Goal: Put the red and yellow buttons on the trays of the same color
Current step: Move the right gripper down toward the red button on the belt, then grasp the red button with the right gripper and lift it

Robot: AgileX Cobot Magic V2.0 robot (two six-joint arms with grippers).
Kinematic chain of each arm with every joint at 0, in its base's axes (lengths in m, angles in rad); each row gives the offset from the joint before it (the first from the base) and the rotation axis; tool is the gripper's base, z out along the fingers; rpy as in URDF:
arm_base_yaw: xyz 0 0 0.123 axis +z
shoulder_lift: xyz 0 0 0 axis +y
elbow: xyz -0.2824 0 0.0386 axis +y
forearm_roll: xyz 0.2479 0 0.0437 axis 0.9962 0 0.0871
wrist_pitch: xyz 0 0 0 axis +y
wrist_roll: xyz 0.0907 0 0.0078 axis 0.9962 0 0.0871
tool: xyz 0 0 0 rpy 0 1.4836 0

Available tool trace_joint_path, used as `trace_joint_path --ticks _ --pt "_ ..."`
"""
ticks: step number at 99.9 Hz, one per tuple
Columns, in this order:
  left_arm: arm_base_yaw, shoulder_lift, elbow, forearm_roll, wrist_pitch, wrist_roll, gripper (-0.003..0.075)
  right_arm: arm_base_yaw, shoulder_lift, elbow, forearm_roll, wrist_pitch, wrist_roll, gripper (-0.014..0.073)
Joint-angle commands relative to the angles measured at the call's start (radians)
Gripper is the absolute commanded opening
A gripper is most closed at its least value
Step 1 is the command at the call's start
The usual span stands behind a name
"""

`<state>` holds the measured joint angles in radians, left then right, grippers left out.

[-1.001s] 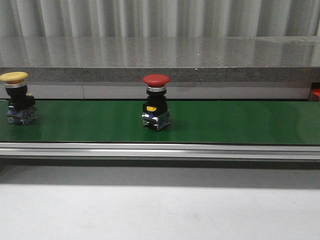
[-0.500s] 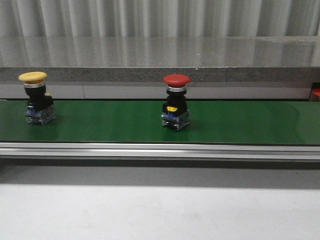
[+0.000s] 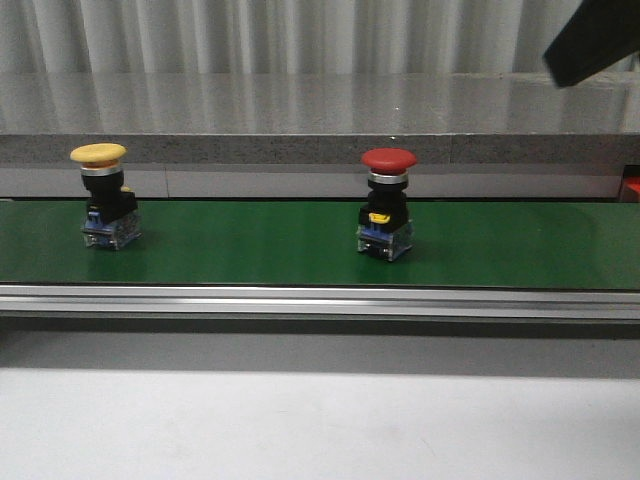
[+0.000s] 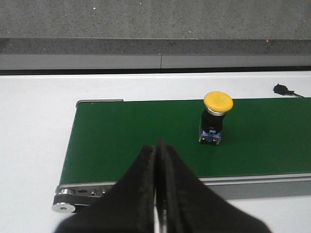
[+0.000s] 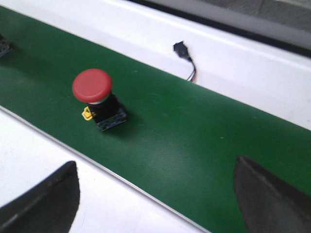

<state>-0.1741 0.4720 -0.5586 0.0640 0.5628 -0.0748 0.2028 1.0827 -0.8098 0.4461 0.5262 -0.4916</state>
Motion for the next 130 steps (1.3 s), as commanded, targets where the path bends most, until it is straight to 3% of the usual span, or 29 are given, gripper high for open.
trace_joint_path --ticks 1,31,54,61,76,82,96,108,130 --pt "-0.009 0.003 -0.029 -0.009 -0.074 -0.005 -0.0020 0.034 0.082 -0.070 0.022 -0.046 -0.016 0.0633" --pt "-0.009 0.003 -0.029 -0.009 -0.074 -0.005 -0.0020 0.137 0.331 -0.214 0.022 -0.046 -0.016 0.0633" --pt "-0.009 0.003 -0.029 -0.009 -0.074 -0.005 -0.0020 0.142 0.462 -0.289 0.020 -0.052 -0.016 0.0618" --pt "-0.009 0.003 -0.029 -0.009 -0.074 -0.005 -0.0020 0.142 0.483 -0.303 0.020 -0.052 -0.016 0.0519" --pt "-0.009 0.003 -0.029 -0.009 -0.074 -0.005 -0.0020 0.130 0.472 -0.320 0.019 -0.021 -0.016 0.0132" --pt "-0.009 0.003 -0.029 -0.009 -0.074 -0.005 -0.0020 0.109 0.464 -0.341 0.014 0.026 -0.016 0.0055" --pt "-0.009 0.003 -0.029 -0.009 -0.074 -0.005 -0.0020 -0.007 0.428 -0.430 0.007 0.125 -0.016 0.0038" --pt "-0.009 0.003 -0.029 -0.009 -0.074 -0.005 -0.0020 -0.175 0.392 -0.522 0.007 0.176 -0.001 0.0038" --pt "-0.009 0.003 -0.029 -0.009 -0.074 -0.005 -0.0020 -0.506 0.388 -0.634 0.008 0.122 0.048 0.0038"
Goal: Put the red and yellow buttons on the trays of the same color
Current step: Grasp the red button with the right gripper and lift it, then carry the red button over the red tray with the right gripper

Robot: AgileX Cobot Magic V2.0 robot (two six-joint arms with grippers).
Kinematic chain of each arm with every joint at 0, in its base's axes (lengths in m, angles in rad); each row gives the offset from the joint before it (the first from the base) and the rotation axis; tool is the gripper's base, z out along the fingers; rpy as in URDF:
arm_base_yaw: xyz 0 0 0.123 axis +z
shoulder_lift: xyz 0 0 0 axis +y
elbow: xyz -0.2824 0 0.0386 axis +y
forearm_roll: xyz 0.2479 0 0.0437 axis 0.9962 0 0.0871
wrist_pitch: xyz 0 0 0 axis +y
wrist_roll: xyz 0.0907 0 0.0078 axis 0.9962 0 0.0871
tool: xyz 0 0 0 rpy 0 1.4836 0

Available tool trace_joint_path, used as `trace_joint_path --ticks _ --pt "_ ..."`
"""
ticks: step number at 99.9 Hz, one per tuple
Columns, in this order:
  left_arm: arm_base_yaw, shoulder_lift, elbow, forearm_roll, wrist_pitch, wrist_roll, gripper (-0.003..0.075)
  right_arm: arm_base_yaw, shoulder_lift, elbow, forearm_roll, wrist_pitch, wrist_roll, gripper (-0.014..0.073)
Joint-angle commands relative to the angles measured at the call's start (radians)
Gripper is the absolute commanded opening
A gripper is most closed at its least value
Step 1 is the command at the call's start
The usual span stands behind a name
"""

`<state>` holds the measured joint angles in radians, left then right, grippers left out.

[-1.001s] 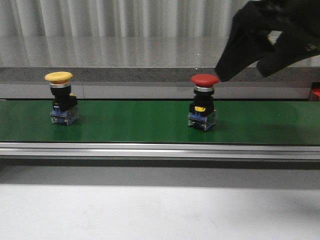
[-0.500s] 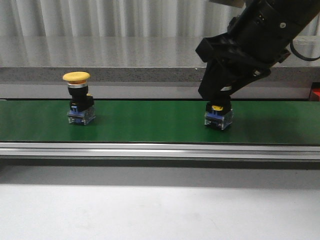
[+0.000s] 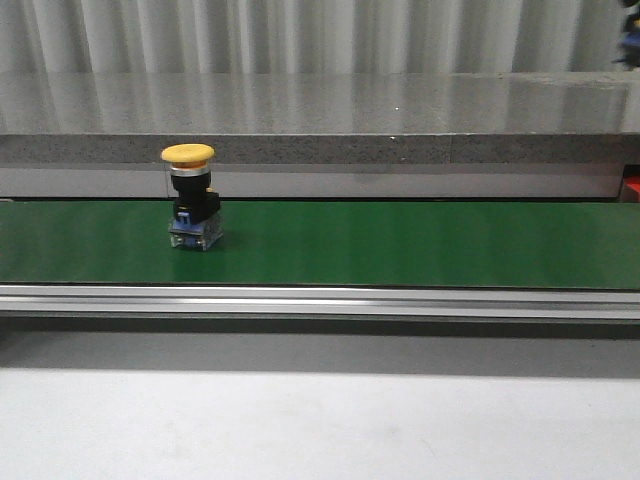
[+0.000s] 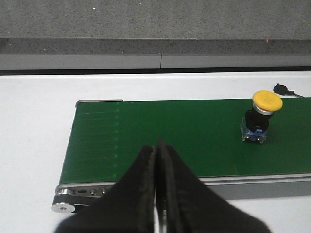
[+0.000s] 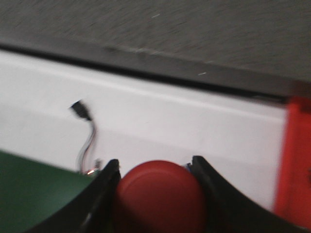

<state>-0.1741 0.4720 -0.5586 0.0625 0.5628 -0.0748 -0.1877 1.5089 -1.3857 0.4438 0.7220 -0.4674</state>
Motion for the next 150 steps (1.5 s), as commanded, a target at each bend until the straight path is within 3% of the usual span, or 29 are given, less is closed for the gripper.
trace_joint_path --ticks 1,20,41,84,115,129,150 --pt "-0.009 0.003 -0.029 -0.007 -0.074 -0.005 -0.0020 -0.126 -0.037 -0.060 0.011 -0.082 0.030 0.0038" --pt "-0.009 0.003 -0.029 -0.007 -0.074 -0.005 -0.0020 -0.339 0.018 -0.064 0.011 -0.173 0.078 0.0038" --pt "-0.009 0.003 -0.029 -0.007 -0.074 -0.005 -0.0020 -0.452 0.146 -0.064 0.011 -0.265 0.078 0.0038" --pt "-0.009 0.003 -0.029 -0.007 -0.074 -0.005 -0.0020 -0.486 0.374 -0.064 0.053 -0.332 0.078 0.0038" --pt "-0.009 0.003 -0.029 -0.007 -0.074 -0.005 -0.0020 -0.486 0.434 -0.064 0.072 -0.346 0.078 0.0043" --pt "-0.009 0.003 -0.029 -0.007 -0.074 -0.005 -0.0020 -0.486 0.452 -0.064 0.072 -0.337 0.078 0.0134" --pt "-0.009 0.003 -0.029 -0.007 -0.074 -0.005 -0.0020 -0.486 0.470 -0.064 0.072 -0.313 0.078 0.0386"
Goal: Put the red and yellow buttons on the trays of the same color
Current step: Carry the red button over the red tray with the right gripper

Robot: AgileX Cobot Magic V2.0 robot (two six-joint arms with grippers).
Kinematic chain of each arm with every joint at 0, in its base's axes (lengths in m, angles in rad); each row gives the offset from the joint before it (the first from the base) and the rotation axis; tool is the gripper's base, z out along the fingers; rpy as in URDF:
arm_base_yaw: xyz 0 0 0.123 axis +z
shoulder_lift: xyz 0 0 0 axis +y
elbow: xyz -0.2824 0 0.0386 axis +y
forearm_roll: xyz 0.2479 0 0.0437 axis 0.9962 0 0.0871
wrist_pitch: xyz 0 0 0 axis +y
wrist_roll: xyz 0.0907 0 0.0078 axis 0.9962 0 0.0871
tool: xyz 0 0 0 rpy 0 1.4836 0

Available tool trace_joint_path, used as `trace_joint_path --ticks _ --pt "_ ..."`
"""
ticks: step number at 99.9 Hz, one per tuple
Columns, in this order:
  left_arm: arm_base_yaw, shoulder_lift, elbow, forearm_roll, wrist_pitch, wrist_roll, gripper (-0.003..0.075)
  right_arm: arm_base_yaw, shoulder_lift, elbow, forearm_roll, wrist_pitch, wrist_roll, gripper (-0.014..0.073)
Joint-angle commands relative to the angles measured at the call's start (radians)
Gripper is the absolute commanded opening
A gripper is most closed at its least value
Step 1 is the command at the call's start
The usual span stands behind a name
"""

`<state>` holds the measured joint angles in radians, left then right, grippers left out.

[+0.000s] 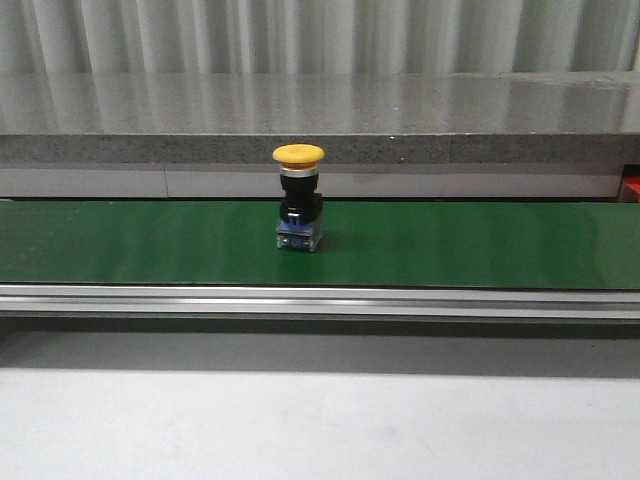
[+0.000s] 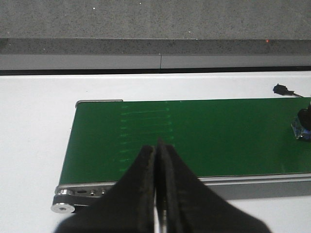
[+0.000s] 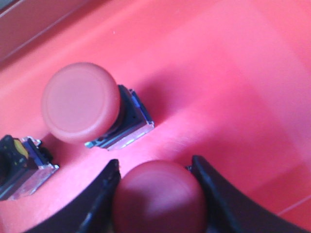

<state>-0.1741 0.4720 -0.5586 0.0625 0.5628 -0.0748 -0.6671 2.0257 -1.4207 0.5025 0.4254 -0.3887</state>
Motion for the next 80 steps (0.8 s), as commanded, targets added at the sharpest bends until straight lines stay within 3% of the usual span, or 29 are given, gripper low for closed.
trace_joint_path --ticks 1,12,20,52,67,80 --pt "-0.009 0.003 -0.029 -0.007 -0.074 -0.005 -0.0020 -0.006 -0.049 -0.029 0.014 -0.017 -0.001 0.0407" --pt "-0.009 0.003 -0.029 -0.007 -0.074 -0.005 -0.0020 -0.006 -0.072 -0.030 0.014 -0.008 -0.001 0.0563" --pt "-0.009 0.003 -0.029 -0.007 -0.074 -0.005 -0.0020 -0.006 -0.101 -0.030 0.014 -0.006 -0.001 0.0617" --pt "-0.009 0.003 -0.029 -0.007 -0.074 -0.005 -0.0020 0.020 -0.323 -0.025 0.034 0.093 -0.001 0.0622" --pt "-0.009 0.003 -0.029 -0.007 -0.074 -0.005 -0.0020 0.092 -0.474 0.028 0.042 0.146 -0.011 0.0622" --pt "-0.009 0.003 -0.029 -0.007 -0.074 -0.005 -0.0020 0.193 -0.623 0.105 0.042 0.214 -0.094 0.0622"
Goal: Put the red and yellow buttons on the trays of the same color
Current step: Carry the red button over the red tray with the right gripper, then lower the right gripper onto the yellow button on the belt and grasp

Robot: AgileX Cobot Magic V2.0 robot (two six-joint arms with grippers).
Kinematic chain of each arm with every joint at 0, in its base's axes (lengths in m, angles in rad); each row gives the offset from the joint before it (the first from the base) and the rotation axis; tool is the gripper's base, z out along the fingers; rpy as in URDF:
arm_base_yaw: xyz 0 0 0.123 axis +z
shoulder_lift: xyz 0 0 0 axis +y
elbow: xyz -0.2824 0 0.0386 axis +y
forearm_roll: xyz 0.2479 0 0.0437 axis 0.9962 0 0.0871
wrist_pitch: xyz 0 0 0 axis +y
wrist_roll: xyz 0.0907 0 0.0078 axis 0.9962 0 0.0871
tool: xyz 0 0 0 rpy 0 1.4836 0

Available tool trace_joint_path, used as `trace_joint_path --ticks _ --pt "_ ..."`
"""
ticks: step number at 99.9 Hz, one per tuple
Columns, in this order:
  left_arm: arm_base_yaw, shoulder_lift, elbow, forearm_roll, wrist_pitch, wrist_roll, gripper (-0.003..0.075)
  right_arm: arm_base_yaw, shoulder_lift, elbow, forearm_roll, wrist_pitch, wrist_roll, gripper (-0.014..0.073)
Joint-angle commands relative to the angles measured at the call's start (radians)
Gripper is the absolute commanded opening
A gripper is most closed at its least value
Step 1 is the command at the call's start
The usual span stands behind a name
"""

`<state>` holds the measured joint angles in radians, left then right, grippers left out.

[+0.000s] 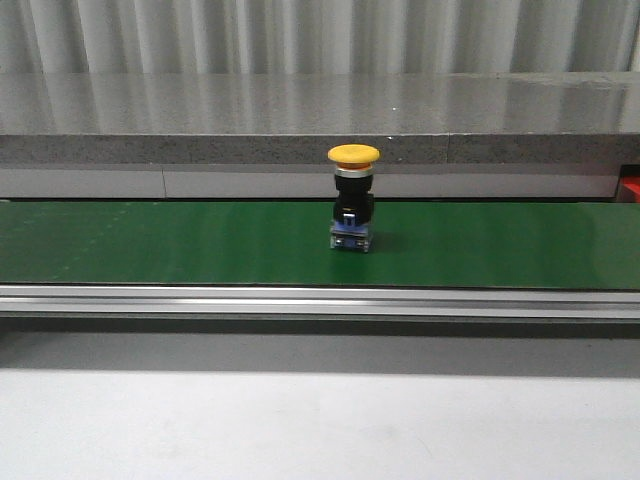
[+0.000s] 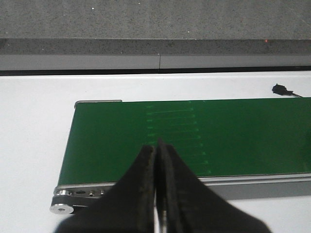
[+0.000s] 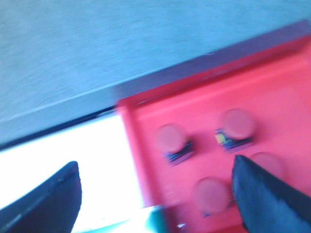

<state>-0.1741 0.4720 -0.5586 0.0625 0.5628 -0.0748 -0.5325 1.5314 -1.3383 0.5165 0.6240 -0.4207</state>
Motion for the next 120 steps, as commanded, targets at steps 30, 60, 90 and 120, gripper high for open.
trace_joint_path --ticks 30,60,90,120 --pt "-0.009 0.003 -0.029 -0.007 -0.074 -0.005 -0.0020 0.416 -0.266 0.121 0.028 0.223 -0.259 0.0622" --pt "-0.009 0.003 -0.029 -0.007 -0.074 -0.005 -0.0020 0.658 -0.163 0.121 0.027 0.273 -0.287 0.0610" --pt "-0.009 0.003 -0.029 -0.007 -0.074 -0.005 -0.0020 0.768 -0.007 0.121 0.029 0.171 -0.287 0.0573" --pt "-0.009 0.003 -0.029 -0.007 -0.074 -0.005 -0.0020 0.778 0.102 0.119 0.029 0.047 -0.287 0.0541"
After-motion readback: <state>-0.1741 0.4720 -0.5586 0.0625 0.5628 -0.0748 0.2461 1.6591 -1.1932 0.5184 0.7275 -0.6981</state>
